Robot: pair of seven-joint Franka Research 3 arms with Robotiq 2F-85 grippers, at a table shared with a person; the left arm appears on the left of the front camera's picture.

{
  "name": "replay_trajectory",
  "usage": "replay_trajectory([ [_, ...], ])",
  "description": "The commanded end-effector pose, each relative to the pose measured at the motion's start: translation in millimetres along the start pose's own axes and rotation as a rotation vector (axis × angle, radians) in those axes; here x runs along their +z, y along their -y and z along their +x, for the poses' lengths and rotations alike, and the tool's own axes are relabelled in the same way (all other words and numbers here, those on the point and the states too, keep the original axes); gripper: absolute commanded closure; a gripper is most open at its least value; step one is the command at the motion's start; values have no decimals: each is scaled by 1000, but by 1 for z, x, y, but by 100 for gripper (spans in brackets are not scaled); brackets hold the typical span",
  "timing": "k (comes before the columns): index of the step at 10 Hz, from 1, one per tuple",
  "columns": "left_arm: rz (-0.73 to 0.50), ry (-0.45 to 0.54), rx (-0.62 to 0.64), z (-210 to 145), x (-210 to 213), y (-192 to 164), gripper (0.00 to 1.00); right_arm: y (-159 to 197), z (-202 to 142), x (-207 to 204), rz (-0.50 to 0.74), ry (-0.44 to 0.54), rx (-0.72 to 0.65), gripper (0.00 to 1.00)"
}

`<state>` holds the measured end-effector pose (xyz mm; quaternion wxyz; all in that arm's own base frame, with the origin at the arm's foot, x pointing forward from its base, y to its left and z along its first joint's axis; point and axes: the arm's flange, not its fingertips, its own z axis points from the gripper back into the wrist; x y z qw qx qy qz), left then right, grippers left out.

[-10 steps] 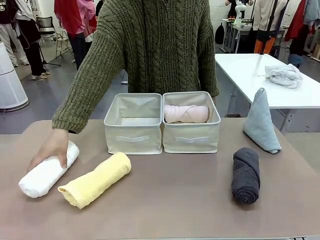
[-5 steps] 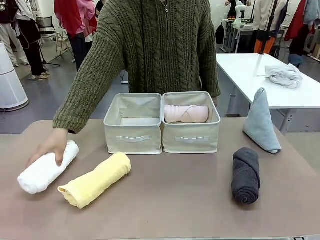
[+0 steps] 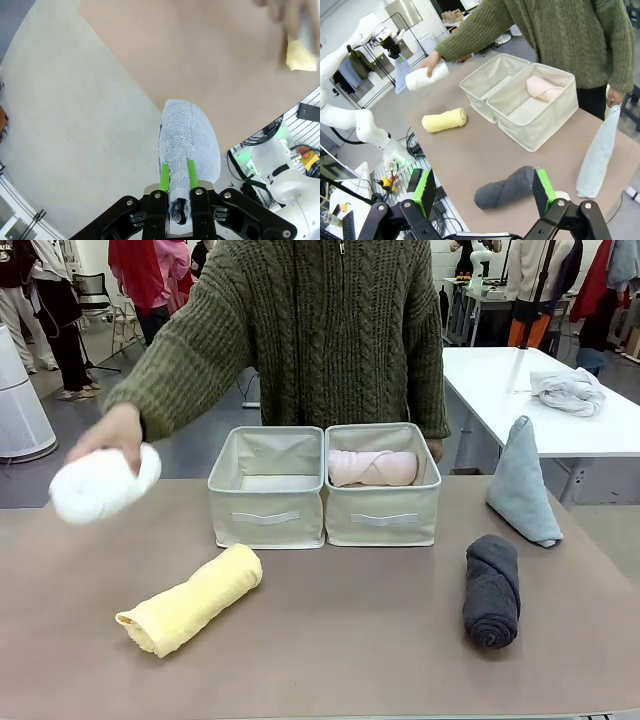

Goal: Sort the towels based on their folding style.
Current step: Pick up one triangle-folded towel and place it in the left Fabric basket.

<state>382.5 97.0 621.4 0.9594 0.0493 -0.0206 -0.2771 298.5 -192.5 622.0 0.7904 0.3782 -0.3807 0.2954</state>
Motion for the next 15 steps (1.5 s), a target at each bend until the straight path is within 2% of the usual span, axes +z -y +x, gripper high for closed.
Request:
replay_trajectory([
  [1, 14, 2, 7, 4, 4, -6, 86, 0, 0, 0, 7, 7, 5, 0],
  [3, 21, 11, -52, 24, 15, -5, 86, 0, 0, 0, 7, 7, 5, 0],
  [4, 41, 51, -130, 50, 33, 3, 86, 0, 0, 0, 7, 7, 5, 0],
  [6, 80, 87, -311, 123, 85, 36, 86, 0, 0, 0, 7, 7, 5, 0],
  [8, 12, 139, -394, 193, 108, 46, 86, 0, 0, 0, 7, 7, 5, 0],
  [9, -45, 144, -415, 216, 106, 44, 86, 0, 0, 0, 7, 7, 5, 0],
  [11, -95, 116, -404, 236, 95, 38, 86, 0, 0, 0, 7, 7, 5, 0],
  [12, -21, 165, -413, 224, 88, 67, 86, 0, 0, 0, 7, 7, 5, 0],
  [15, -21, 165, -413, 224, 88, 67, 86, 0, 0, 0, 7, 7, 5, 0],
])
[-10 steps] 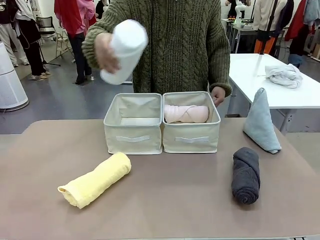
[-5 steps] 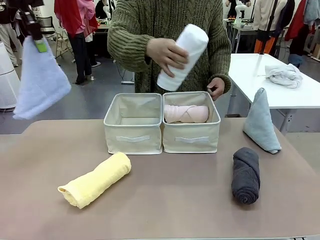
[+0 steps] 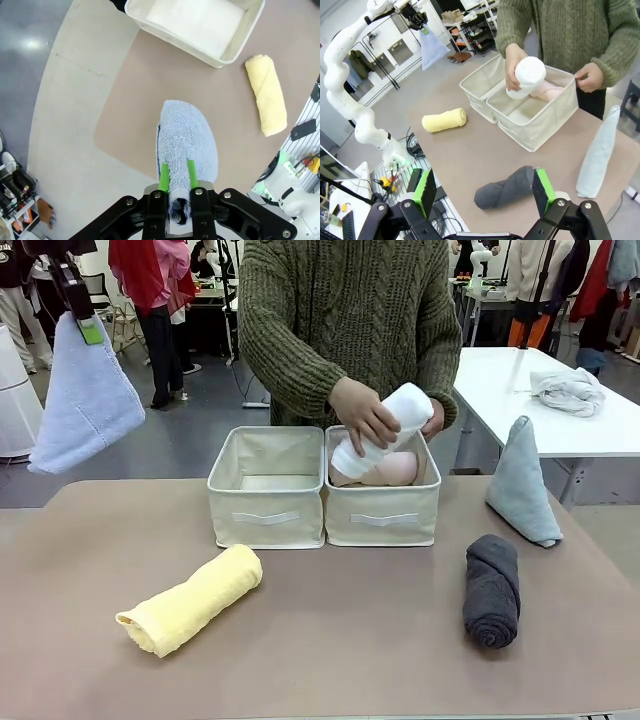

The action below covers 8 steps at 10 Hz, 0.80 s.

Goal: Sort the towels based on their folding style.
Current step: Pick up one triangle-folded towel and place it in the left Fabric basket.

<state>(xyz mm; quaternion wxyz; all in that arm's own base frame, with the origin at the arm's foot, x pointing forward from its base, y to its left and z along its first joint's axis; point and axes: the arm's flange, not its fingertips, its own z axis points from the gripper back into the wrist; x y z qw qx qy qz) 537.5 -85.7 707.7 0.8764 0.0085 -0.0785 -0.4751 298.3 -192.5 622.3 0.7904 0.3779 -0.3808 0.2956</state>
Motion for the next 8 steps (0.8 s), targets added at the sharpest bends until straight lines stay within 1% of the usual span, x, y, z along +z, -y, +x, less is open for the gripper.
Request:
replay_trajectory([
  [1, -4, -5, 5, 1, -5, -5, 86, 0, 0, 0, 7, 7, 4, 0],
  [2, 90, -3, -79, 33, 2, 5, 86, 0, 0, 0, 7, 7, 4, 0],
  [4, 139, 35, -208, 80, 14, 13, 86, 0, 0, 0, 7, 7, 4, 0],
  [6, 144, 55, -296, 117, 13, 22, 86, 0, 0, 0, 7, 7, 4, 0],
  [8, 116, 15, -347, 155, 0, 37, 86, 0, 0, 0, 7, 7, 4, 0],
])
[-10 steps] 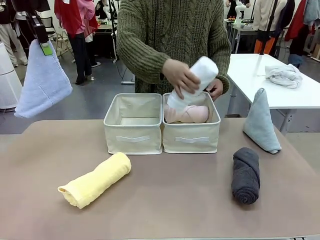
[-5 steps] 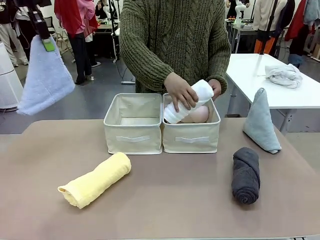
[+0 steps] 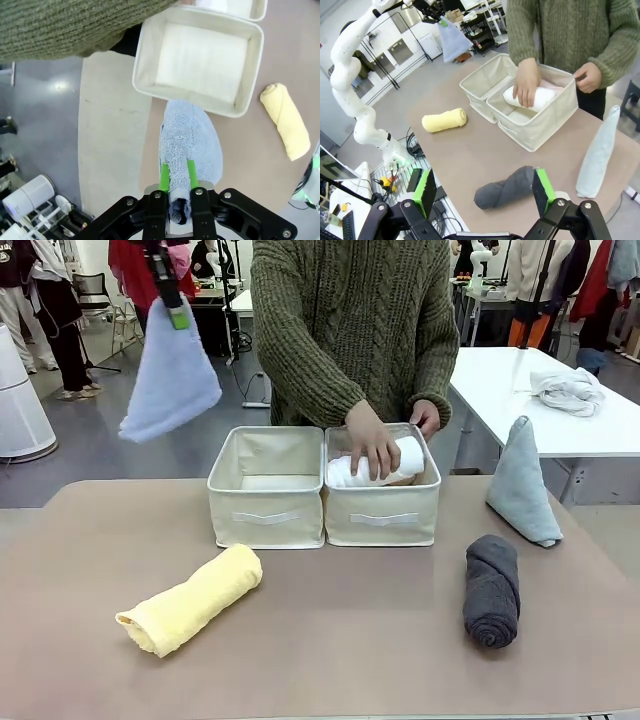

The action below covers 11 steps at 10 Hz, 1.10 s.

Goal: Sort the towels based on their folding style.
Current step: Pick up one triangle-folded towel and place it in the left Fabric basket.

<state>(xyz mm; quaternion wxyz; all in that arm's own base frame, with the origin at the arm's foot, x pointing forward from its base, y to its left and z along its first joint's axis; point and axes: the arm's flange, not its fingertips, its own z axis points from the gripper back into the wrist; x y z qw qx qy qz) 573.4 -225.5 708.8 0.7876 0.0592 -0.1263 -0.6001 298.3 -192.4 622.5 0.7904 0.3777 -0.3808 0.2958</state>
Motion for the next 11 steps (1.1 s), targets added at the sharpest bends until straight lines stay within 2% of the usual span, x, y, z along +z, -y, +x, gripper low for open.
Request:
replay_trajectory([
  [1, 8, -88, 29, 18, 13, -13, 86, 0, 0, 0, 7, 7, 4, 0],
  [2, 0, 0, 0, 0, 0, 0, 86, 0, 0, 0, 7, 7, 4, 0],
  [6, -3, -26, 2, 6, -6, -1, 86, 0, 0, 0, 7, 7, 4, 0],
  [7, -33, 178, -140, -9, -1, 10, 86, 0, 0, 0, 7, 7, 4, 0],
  [8, -53, 204, -158, -22, 2, 26, 86, 0, 0, 0, 7, 7, 4, 0],
  [10, -54, 147, -116, -49, 6, 57, 86, 0, 0, 0, 7, 7, 4, 0],
  [11, -46, 137, -100, -56, 8, 62, 86, 0, 0, 0, 7, 7, 4, 0],
])
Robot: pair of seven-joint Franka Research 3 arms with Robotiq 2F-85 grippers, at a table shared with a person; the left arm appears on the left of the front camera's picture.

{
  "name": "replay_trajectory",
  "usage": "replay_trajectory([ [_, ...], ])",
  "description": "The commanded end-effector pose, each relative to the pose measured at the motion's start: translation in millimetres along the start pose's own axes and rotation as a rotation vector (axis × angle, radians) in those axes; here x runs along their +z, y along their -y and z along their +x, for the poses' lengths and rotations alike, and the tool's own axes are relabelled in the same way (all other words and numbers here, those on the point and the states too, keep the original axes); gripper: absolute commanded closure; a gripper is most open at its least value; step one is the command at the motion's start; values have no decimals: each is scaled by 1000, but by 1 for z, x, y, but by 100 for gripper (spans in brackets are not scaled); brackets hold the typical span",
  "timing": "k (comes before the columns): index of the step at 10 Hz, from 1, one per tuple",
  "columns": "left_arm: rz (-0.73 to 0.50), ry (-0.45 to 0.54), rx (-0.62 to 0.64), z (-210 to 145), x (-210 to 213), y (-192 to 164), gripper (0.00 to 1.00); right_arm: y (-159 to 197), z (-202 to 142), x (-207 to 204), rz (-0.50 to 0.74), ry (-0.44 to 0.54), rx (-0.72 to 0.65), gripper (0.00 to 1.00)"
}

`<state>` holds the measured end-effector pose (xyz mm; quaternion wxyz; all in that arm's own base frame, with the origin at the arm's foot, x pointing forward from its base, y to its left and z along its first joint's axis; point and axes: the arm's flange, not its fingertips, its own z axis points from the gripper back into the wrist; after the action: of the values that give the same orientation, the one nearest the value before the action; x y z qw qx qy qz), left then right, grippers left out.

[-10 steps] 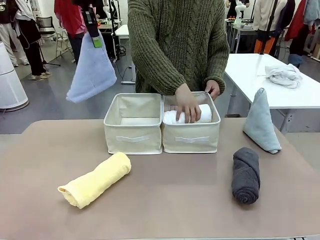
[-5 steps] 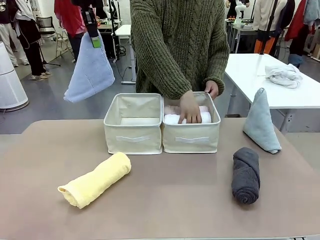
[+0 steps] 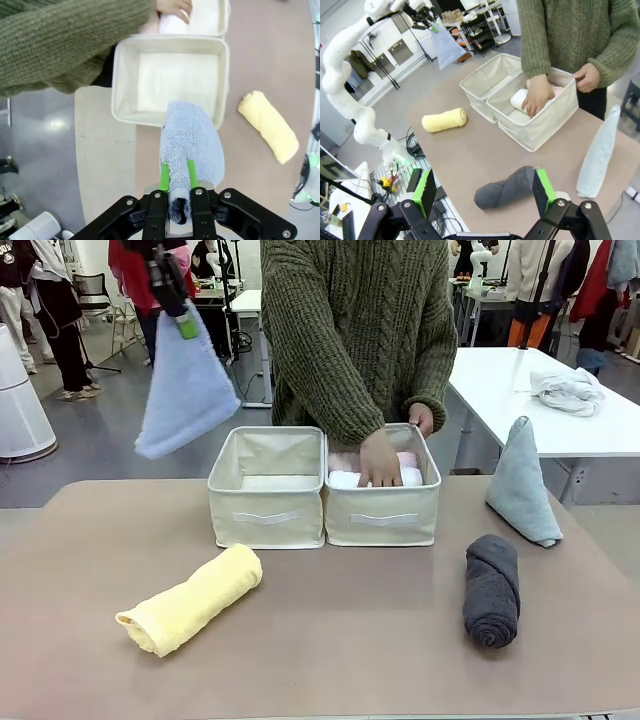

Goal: Sort the towels based on their folding style.
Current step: Pick up one triangle-folded towel and place it in the left Fabric basket.

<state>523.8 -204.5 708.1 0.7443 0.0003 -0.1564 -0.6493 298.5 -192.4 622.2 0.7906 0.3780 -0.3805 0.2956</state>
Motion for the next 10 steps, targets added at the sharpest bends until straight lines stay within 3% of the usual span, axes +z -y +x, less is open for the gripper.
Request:
replay_trajectory([
  [1, 20, -12, 23, -27, -3, 32, 86, 0, 0, 0, 7, 7, 5, 0],
  [5, 78, -23, 83, -30, -2, 29, 86, 0, 0, 0, 7, 7, 5, 0],
  [6, 8, -24, 34, -32, 1, 31, 86, 0, 0, 0, 7, 7, 5, 0],
  [10, 8, -24, 34, -32, 1, 31, 86, 0, 0, 0, 7, 7, 5, 0],
])
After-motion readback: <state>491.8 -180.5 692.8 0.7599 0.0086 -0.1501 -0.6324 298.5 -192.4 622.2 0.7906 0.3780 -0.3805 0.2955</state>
